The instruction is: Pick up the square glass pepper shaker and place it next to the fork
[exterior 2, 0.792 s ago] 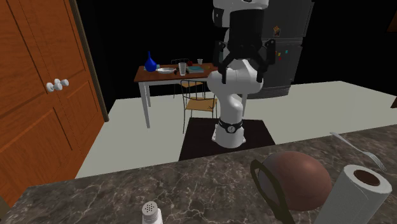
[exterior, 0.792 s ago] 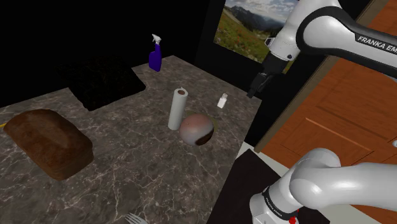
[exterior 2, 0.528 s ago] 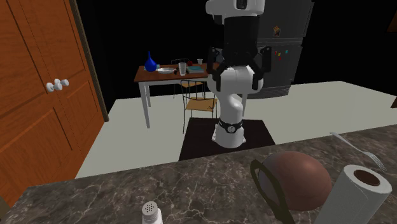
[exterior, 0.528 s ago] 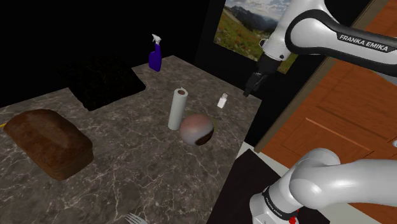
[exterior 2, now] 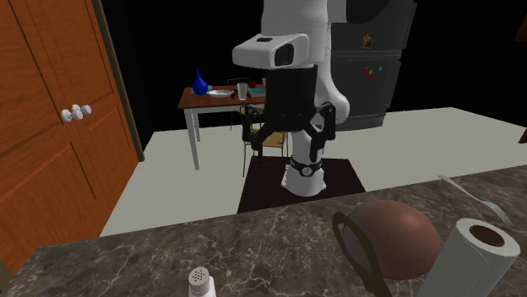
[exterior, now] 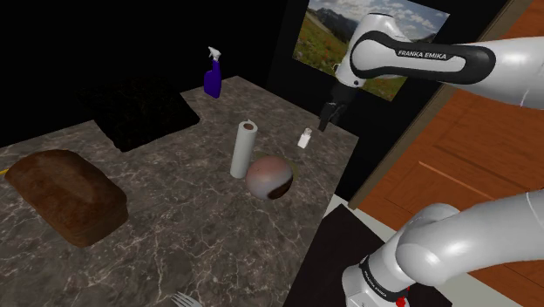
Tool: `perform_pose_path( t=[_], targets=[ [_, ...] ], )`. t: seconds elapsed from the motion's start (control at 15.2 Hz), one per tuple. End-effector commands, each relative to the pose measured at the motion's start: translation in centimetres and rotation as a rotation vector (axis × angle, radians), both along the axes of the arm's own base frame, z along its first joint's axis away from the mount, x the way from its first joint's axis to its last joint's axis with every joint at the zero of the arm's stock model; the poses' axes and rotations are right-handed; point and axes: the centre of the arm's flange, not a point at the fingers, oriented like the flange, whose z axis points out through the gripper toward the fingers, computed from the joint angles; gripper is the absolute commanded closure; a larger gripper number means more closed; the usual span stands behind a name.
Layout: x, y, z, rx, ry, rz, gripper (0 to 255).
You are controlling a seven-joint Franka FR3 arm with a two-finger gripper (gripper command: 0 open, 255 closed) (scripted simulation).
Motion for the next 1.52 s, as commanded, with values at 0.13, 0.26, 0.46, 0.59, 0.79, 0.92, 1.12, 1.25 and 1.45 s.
perform_pose_path(
  t=[0.13, 0.26, 0.46, 0.59, 0.79, 0.92, 1.12, 1.25, 1.45],
  targets=[
    [4.1, -2.4, -2.9, -0.013, 0.034, 0.001, 0],
    [6.1, -3.7, -4.4, -0.02, 0.051, 0.002, 0],
    [9.0, -5.6, -6.8, -0.029, 0.076, 0.002, 0],
    [10.9, -6.9, -8.3, -0.035, 0.093, 0.003, 0],
    [13.7, -8.8, -10.8, -0.044, 0.119, 0.003, 0],
    [15.5, -10.1, -12.4, -0.051, 0.136, 0.004, 0],
    [18.2, -12.0, -14.9, -0.06, 0.161, 0.005, 0],
    [18.0, -12.1, -15.9, -0.06, 0.161, 0.005, 0],
    [17.7, -12.2, -17.4, -0.06, 0.161, 0.005, 0]
  ],
)
